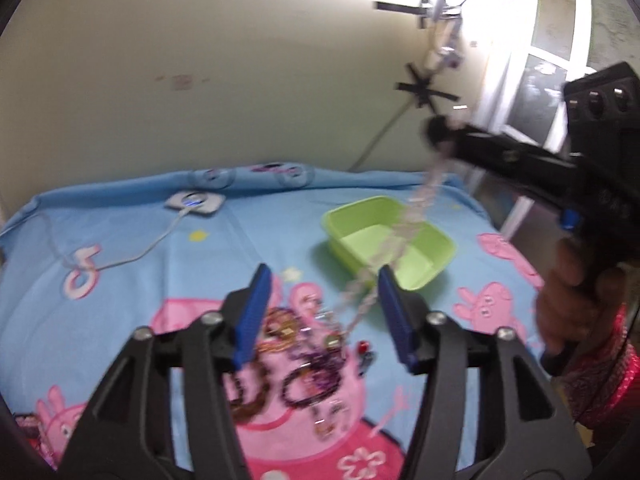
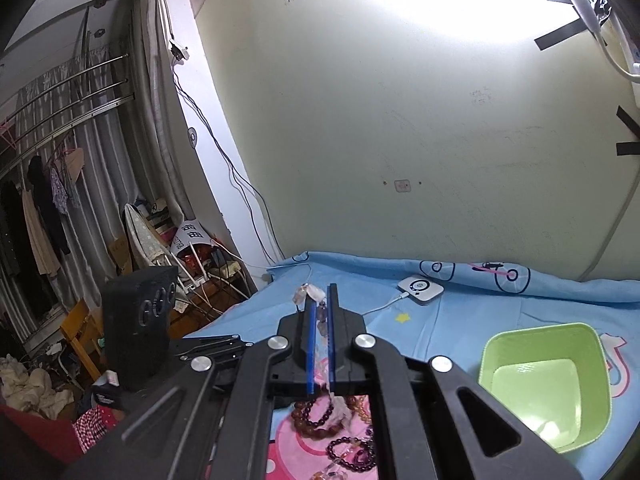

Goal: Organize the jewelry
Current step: 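Carry the clear crystal strand into the green basket and open the left tool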

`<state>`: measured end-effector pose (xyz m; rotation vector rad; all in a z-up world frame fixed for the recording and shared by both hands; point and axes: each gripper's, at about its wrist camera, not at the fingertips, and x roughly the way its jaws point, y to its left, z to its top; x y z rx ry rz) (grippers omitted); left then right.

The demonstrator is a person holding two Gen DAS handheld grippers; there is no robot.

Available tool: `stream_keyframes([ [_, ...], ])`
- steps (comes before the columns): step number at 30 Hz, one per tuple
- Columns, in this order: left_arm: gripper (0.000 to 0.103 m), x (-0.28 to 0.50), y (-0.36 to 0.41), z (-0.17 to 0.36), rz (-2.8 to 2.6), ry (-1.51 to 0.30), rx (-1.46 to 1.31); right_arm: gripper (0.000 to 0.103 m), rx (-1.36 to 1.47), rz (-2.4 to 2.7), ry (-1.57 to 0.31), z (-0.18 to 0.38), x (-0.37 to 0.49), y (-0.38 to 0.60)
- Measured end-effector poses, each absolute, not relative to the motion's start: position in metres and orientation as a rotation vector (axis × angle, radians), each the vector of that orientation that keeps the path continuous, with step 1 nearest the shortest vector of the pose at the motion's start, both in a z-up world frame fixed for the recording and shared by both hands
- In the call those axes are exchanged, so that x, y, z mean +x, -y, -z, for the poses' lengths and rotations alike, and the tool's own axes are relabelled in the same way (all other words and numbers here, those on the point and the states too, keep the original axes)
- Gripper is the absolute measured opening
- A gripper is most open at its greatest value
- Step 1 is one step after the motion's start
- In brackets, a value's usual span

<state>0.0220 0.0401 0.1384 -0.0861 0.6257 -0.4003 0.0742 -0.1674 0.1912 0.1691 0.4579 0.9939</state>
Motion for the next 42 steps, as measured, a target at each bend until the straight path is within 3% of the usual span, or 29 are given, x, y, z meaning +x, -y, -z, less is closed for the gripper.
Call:
stream_keyframes([
  [8, 0.059, 0.047, 0.015, -0.14, 0.486, -0.619, -0.035, 0.0, 0.186, -0.939, -0.428, -0.204, 0.085, 0.199],
  [10, 0.047, 0.064, 0.032, -0.141, 0.508, -0.627, -0.029, 0.0, 0.194, -0.915, -0.419, -0.207, 0.09, 0.211],
  [11, 0.029, 0.073, 0.04, -0.14, 0.527, -0.64, -0.029, 0.0, 0.199, -0.901, -0.416, -0.208, 0.093, 0.217],
  [12, 0.018, 0.081, 0.045, -0.14, 0.538, -0.653, -0.033, 0.0, 0.203, -0.891, -0.416, -0.208, 0.096, 0.222],
  [14, 0.006, 0.101, 0.058, -0.138, 0.559, -0.674, -0.057, 0.0, 0.214, -0.864, -0.421, -0.207, 0.104, 0.234],
  [22, 0.005, 0.152, 0.088, -0.121, 0.566, -0.735, -0.093, 0.0, 0.229, -0.777, -0.477, -0.181, 0.136, 0.266],
  [28, 0.005, 0.184, 0.102, -0.089, 0.515, -0.872, -0.096, 0.0, 0.265, -0.696, -0.589, -0.128, 0.161, 0.276],
  [33, 0.014, 0.194, 0.101, -0.062, 0.446, -1.024, -0.043, 0.0, 0.219, -0.621, -0.843, -0.064, 0.183, 0.267],
  [36, 0.014, 0.185, 0.086, -0.067, 0.431, -1.01, -0.039, 0.0, 0.244, -0.631, -0.914, -0.041, 0.182, 0.27],
  [42, 0.019, 0.164, 0.048, -0.086, 0.381, -0.955, -0.054, 0.0, 0.248, -0.653, -0.885, -0.049, 0.166, 0.272],
])
